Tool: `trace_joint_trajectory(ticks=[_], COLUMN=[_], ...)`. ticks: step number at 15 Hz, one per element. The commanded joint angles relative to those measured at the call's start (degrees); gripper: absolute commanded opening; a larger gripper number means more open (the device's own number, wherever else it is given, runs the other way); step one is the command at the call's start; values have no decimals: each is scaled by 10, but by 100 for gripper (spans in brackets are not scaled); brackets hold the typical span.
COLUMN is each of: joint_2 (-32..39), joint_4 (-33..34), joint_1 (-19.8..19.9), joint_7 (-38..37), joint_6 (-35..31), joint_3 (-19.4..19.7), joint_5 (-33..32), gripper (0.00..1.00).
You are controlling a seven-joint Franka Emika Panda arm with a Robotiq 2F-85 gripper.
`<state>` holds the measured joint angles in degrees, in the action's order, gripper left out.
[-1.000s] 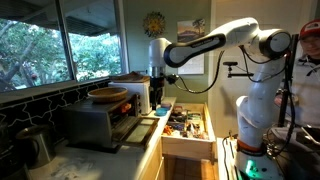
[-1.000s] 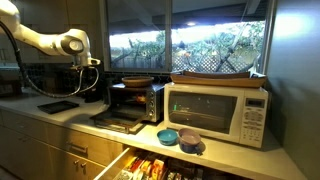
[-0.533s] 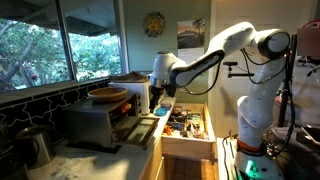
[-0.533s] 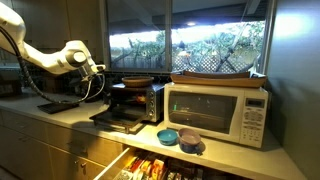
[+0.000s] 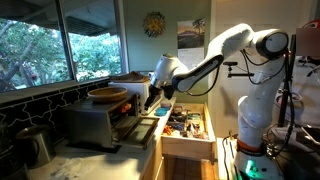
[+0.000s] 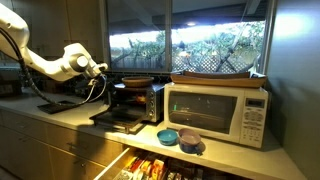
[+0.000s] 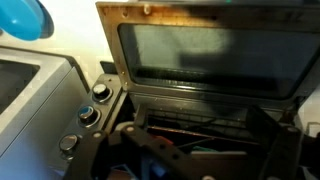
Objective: Pull out the oven tray fully
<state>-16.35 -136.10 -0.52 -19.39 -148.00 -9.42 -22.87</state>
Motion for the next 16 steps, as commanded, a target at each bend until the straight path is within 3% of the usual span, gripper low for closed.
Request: trace_joint_trajectory(ticks=[1, 4, 6, 7, 11, 16], joint_2=[40, 84, 113, 86, 95, 154], joint_4=[-25, -15, -7, -20, -17, 49], joint_1=[69, 126, 137, 120, 123, 177], joint_7=[-119, -240, -274, -231, -233, -284], joint_6=[-159, -268, -326, -289, -299, -413], joint_3=[-21, -29, -19, -15, -15, -28], joint_5=[-138, -220, -219, -199, -200, -288], gripper=[100, 100, 100, 100, 100, 100])
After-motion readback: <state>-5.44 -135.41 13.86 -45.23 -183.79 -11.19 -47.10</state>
